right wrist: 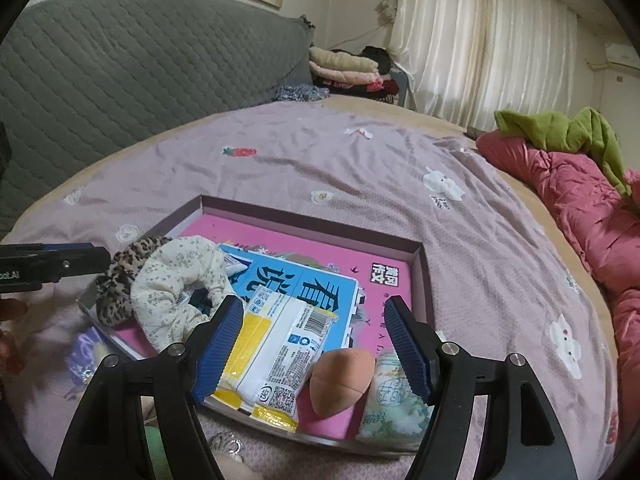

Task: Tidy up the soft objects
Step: 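Withdraw both open grippers from the tray toward the teddy bear and green sponge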

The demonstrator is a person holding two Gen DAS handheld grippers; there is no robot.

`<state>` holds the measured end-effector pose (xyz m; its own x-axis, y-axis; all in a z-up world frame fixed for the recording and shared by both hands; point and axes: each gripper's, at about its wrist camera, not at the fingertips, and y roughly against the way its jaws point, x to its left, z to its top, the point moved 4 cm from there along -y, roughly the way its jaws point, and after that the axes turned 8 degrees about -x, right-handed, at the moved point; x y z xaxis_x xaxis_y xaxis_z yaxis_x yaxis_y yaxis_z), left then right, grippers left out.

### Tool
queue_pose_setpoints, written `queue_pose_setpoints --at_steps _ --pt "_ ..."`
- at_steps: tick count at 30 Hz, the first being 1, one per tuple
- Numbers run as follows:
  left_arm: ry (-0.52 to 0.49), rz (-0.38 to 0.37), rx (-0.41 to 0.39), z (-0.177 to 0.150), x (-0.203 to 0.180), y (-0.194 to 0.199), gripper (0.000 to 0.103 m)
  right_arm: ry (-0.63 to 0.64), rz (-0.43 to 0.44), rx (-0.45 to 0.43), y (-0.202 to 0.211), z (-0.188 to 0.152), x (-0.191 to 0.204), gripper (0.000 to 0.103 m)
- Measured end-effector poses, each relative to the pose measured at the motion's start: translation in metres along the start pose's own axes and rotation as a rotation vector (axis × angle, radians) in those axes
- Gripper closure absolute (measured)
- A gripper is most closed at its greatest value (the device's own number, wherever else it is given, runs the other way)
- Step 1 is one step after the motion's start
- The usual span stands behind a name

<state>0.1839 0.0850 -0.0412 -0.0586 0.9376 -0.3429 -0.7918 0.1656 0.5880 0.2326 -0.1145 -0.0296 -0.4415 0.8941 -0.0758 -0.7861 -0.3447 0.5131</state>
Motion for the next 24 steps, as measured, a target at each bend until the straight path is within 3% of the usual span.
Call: queue_pose_setpoints --at_steps 14,24 --pt "0.000 -0.013 -0.032 0.003 -0.001 0.009 0.052 -0.025 -0.015 -0.049 0.034 0.007 -0.007 0.028" --pt "-0.060 -0.011 -0.036 -0.003 -0.013 0.019 0.052 -0.030 -0.013 -0.072 0.055 0.007 -0.006 0.028"
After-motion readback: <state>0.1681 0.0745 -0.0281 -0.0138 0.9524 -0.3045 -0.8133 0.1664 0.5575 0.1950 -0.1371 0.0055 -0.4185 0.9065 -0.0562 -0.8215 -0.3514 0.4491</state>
